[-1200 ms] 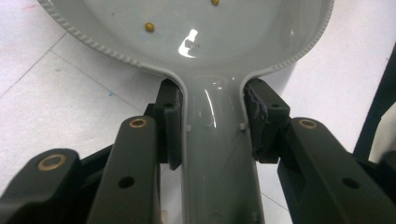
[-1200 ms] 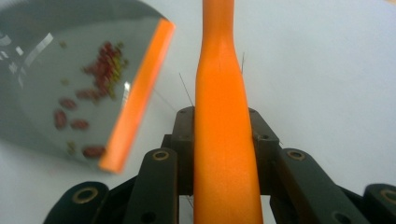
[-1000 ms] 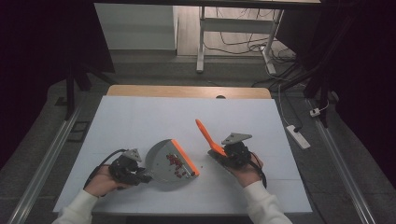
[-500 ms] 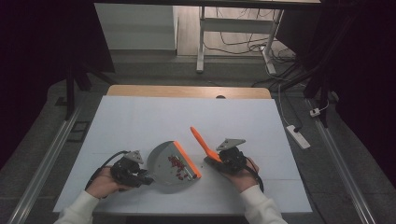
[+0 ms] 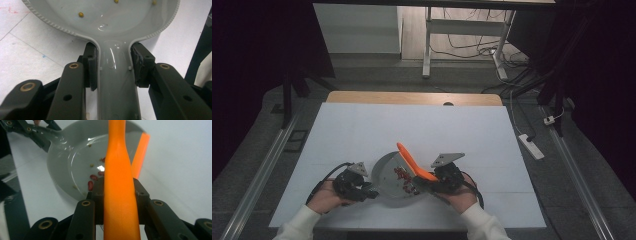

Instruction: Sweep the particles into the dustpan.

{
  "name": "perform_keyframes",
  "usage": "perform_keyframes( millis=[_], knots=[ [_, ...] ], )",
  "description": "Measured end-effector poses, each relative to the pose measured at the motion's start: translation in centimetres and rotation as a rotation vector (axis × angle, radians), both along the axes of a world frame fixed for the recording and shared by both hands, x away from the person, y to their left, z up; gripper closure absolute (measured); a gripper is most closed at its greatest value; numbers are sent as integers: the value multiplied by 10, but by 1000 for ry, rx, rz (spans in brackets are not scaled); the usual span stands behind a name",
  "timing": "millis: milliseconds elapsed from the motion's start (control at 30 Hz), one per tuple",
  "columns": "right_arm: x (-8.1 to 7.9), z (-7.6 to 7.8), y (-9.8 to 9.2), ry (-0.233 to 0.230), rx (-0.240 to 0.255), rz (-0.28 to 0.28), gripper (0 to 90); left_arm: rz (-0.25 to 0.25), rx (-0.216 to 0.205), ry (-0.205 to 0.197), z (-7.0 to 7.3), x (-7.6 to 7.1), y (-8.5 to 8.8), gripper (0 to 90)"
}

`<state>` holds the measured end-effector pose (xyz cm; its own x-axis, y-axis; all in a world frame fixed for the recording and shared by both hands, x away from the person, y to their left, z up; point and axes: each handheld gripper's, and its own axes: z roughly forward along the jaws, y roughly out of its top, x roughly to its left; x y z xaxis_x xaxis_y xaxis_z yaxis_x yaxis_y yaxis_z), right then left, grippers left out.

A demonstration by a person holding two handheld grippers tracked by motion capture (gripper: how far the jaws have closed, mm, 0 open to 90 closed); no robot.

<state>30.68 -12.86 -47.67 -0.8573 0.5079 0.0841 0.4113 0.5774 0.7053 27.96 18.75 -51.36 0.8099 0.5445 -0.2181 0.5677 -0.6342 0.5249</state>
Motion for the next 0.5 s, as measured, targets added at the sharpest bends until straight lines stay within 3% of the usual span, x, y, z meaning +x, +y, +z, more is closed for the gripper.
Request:
perform_keyframes(
  millis=[167,333,500],
  knots=[
    [5,12,-16,-54,34,-62,703,5,-11,-9,-1,0,1,623],
    [17,15,-41,-67,60,-155,703,11,-29,-11,-3,0,1,623],
    [24,20,-59,-74,100,-171,702,31,-47,-24,-2,1,4,623]
  ],
)
